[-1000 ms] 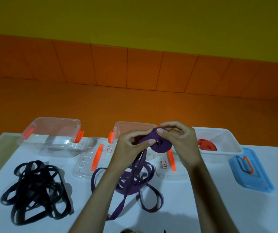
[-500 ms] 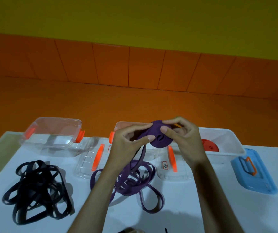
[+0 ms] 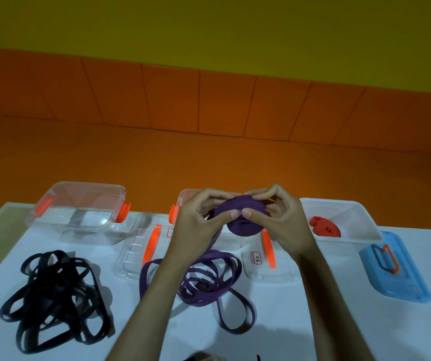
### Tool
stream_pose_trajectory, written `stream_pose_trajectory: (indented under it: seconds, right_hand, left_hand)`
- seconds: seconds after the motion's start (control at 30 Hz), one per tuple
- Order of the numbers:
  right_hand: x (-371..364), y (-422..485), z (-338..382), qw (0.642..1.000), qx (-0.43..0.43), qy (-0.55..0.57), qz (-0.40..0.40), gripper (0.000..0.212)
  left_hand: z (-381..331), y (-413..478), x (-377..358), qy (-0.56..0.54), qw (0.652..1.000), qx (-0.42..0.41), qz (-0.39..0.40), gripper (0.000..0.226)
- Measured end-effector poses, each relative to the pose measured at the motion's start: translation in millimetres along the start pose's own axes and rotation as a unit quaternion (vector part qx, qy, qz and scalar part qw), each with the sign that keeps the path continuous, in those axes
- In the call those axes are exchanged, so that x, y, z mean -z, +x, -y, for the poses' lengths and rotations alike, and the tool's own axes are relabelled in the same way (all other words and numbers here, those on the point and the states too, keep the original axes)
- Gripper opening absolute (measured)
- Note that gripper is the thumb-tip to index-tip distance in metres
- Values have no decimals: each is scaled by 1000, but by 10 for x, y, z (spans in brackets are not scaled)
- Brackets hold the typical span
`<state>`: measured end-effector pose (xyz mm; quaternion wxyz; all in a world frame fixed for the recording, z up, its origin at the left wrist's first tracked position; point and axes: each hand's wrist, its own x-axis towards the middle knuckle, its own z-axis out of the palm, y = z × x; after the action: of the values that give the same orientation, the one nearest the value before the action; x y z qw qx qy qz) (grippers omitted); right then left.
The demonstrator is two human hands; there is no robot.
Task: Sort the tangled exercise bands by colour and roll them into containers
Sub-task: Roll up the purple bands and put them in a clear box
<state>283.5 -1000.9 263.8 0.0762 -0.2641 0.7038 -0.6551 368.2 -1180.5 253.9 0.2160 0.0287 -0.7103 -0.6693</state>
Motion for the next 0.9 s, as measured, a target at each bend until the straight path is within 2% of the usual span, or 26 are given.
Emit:
stream_pose_trajectory:
  seconds: [0.13, 0.3, 0.57, 0.73, 0.9]
  right_hand:
    - [-53, 65, 31, 1000, 12, -3, -23, 25]
    - [-88, 63, -52, 997, -5, 70, -42, 19]
    - [5, 3, -57, 996, -3, 82, -47, 20]
    - [-18, -29, -25, 999, -15, 38, 9, 24]
    - [-53, -46, -15, 999, 4, 22, -42, 24]
  left_hand:
    - [75, -10, -11, -4, 1000, 3, -4, 20]
    - [101, 3, 57, -22, 999, 12, 39, 40]
    - [75, -32, -10, -41, 999, -2, 8, 27]
    - [106, -46, 17, -31, 999, 11, 3, 17]
    - [99, -78, 12, -22, 999, 17, 18, 20]
